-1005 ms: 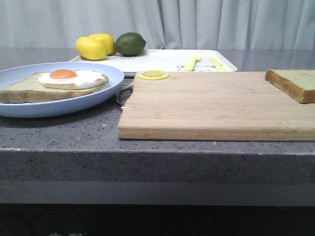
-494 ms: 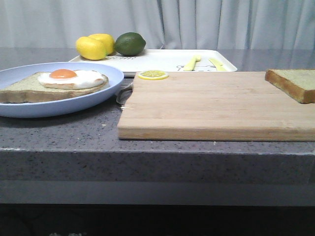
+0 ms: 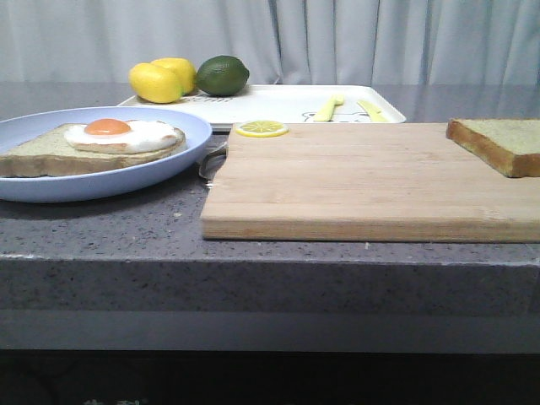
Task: Place bread and move sandwich to tray
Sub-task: 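Lift the bread slice with the right gripper and carry it toward the plate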
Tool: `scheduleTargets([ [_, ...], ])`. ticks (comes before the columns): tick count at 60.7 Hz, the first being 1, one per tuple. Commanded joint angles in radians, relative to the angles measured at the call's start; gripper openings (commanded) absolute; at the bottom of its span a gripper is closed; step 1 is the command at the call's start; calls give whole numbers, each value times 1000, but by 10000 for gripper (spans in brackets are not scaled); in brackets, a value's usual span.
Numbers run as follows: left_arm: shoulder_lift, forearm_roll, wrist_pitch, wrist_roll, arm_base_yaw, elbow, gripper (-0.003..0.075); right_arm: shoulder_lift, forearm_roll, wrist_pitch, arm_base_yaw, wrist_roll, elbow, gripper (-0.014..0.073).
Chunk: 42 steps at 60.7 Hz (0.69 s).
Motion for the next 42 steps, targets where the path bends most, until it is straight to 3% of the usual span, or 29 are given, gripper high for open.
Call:
scheduleTargets([
  [1, 7, 0, -84, -3, 1, -39, 671, -64, 50, 4, -3, -14, -32, -57],
  [14, 7, 0, -84, -3, 1, -39, 671, -171, 99, -1, -5, -14, -33, -69],
  [26, 7, 0, -84, -3, 1, -39, 671, -259, 328, 66, 15, -17, -33, -69],
  [34, 7, 0, -84, -3, 1, -39, 671, -265, 480, 82, 120, -67, -33, -69],
  [42, 7, 0, -84, -3, 1, -39, 671, -264, 576, 5, 305, -79, -33, -69],
])
